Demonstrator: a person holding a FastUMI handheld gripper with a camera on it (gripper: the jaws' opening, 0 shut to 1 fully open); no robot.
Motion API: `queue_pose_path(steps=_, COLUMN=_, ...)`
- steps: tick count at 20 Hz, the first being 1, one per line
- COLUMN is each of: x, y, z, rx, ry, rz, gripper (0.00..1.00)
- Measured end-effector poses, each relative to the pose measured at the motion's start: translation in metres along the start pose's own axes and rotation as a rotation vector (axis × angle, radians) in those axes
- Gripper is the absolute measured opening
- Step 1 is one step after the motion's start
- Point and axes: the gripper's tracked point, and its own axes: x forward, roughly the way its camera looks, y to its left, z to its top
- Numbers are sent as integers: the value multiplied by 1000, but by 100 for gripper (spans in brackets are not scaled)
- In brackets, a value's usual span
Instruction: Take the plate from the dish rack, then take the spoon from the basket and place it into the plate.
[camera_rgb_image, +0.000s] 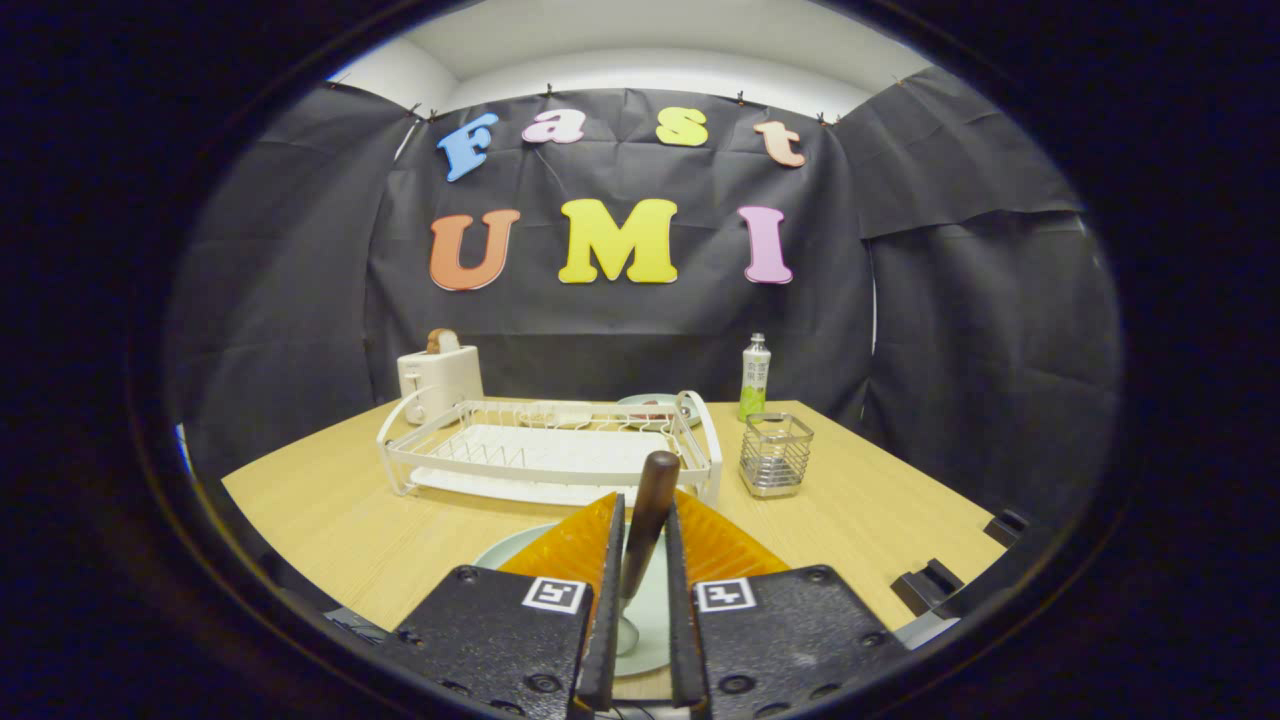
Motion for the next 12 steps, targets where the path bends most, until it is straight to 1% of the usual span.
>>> queue_pose_path(steps=1, x=-4, y=-2, z=3, rx=12, ry=0, rz=6, gripper=34)
queue_pose_path(steps=2, x=-8, y=-2, z=6, rx=26, ry=-5, rz=17, gripper=38)
queue_pose_path(steps=3, x=-12, y=-4, z=12, rx=35, ry=-16, rz=24, gripper=44)
queue_pose_path(steps=7, x=-32, y=-16, z=33, rx=20, ry=-81, rz=6, gripper=69)
queue_pose_path(steps=8, x=-36, y=-15, z=37, rx=10, ry=-91, rz=9, gripper=71)
queue_pose_path(steps=9, x=-42, y=-15, z=41, rx=0, ry=-95, rz=11, gripper=79)
queue_pose_path(steps=10, x=-48, y=-15, z=45, rx=-7, ry=-105, rz=18, gripper=80)
queue_pose_path(steps=11, x=-52, y=-15, z=50, rx=-10, ry=-114, rz=17, gripper=87)
queue_pose_path(steps=12, x=-56, y=-19, z=53, rx=-11, ry=-117, rz=1, gripper=88)
